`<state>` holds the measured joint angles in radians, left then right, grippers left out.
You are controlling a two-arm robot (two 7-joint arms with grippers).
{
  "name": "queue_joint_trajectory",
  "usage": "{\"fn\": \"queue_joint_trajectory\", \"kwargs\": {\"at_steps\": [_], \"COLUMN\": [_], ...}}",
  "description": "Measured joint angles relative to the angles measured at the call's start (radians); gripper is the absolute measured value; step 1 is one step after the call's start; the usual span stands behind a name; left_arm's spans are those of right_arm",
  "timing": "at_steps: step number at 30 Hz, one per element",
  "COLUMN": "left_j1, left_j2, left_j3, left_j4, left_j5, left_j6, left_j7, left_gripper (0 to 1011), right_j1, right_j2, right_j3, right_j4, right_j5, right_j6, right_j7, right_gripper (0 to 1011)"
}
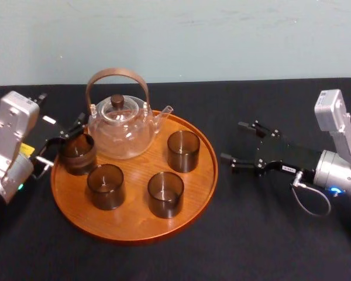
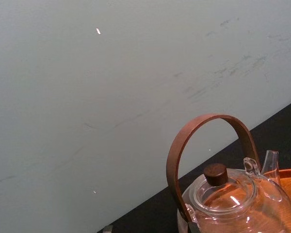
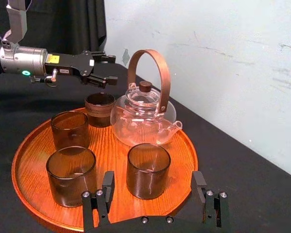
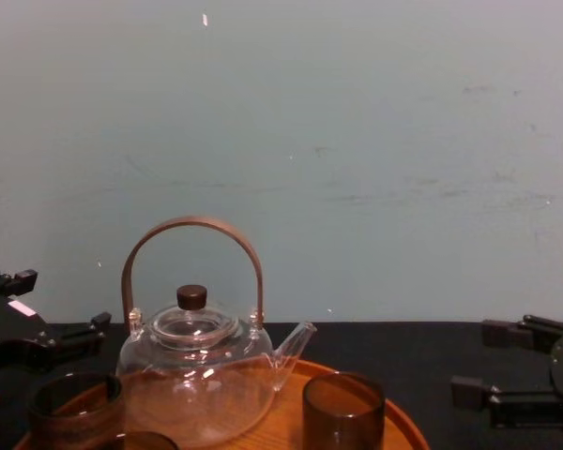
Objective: Pick up the glass from the table and place it on the tray.
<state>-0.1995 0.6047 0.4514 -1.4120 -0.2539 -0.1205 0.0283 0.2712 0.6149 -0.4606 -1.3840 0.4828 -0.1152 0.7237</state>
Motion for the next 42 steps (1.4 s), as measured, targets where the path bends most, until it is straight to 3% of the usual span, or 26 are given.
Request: {"fn": "queue_joint_trajectory", "kwargs": {"at_steps": [8,20,30,42], "left_j1": [0.000,0.000,0.000,0.000], "left_j2": [0.000,0.000,0.000,0.000], "left_j3": [0.000,0.000,0.000,0.000], "left_j4": [0.000,0.000,0.000,0.000], "left_j5": [0.000,0.000,0.000,0.000], "left_j6": [0.000,0.000,0.000,0.000], "left_j7": [0.000,0.000,0.000,0.000], "left_gripper": [1001,1001,1001,1001], "right_j1": [-0.016,-0.070,-0.107,-0.125], "right_j2": [-0.004,-0.028,-0.069,-0.125], "right_j3": [0.026,0.120,0.183,0.219], "right_j4": [-0.011,-0.069,-0.090,-0.054], "right_j5": [0.005,0.007,-0.054,-0.119], "right_j6": [-0.002,0.000,0.051,0.080], "right_j7": [-0.039,-0.181,-0.342,-0.451], "right_gripper": [1002,1002,1002,1002]}}
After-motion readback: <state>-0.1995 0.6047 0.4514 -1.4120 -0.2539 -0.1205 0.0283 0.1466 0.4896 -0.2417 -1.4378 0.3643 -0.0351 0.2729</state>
